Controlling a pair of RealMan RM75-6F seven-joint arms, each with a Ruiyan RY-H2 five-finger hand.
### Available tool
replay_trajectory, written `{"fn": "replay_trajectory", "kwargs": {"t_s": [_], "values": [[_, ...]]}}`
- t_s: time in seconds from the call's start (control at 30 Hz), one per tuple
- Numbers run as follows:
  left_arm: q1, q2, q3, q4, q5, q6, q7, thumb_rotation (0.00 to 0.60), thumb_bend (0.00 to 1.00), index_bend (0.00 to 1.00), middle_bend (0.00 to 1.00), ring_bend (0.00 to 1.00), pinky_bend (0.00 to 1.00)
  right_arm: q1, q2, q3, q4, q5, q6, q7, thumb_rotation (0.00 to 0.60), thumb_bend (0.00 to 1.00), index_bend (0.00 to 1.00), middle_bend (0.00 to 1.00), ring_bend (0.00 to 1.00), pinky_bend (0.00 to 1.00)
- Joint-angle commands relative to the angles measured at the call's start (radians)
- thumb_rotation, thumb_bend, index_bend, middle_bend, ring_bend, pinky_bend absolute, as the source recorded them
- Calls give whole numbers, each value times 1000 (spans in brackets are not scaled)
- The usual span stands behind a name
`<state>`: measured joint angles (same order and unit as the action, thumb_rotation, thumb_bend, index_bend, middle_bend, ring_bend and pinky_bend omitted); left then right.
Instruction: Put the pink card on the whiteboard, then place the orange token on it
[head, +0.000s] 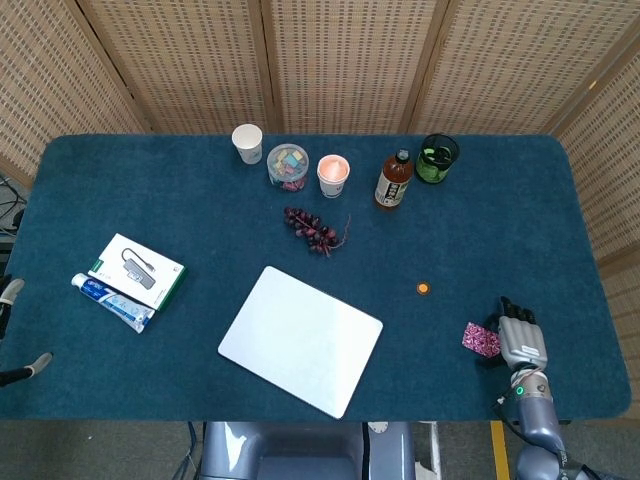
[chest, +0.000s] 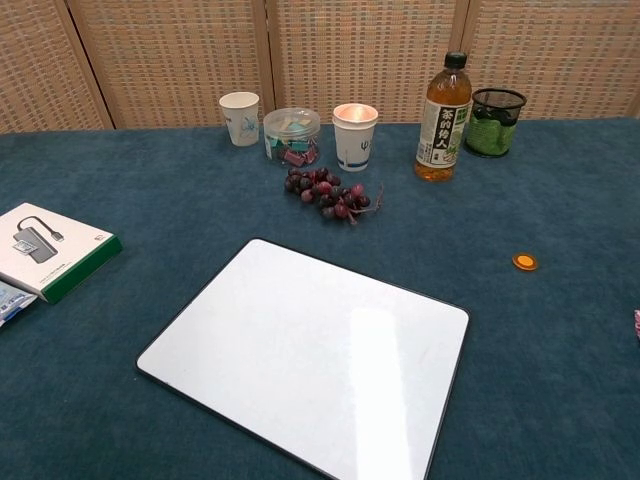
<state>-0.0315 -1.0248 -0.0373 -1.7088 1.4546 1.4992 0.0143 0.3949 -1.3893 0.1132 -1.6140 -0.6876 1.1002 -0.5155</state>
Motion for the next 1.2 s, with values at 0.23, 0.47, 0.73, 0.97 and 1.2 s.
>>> {"fn": "replay_trajectory", "kwargs": {"t_s": [0.23,0.47,0.73,0.97,1.2], "values": [[-1,-1,0,1,-2,-2,1,600,0,0,0,0,0,-1,-27,-2,36,-17,21,16,600,80,472,0,0,0],[-1,-2,0,-1,-1,-3,4,600,0,0,0,0,0,-8,-17,0,13,-58,41,39,600,105,476,0,0,0],[-1,0,2,-2,1,-3,0,600,0,0,0,0,0,23,23,28,-111,-83,52,11,600,105,476,0,0,0],[-1,3,0,-3,0,-3,-6,600,0,0,0,0,0,132,18,96,-242,-1,60,-130,600,105,476,0,0,0],[-7,10,-5,2,-15,-19,-26,600,0,0,0,0,0,304,-96,176,-282,184,124,-331,600,105,476,0,0,0]]}}
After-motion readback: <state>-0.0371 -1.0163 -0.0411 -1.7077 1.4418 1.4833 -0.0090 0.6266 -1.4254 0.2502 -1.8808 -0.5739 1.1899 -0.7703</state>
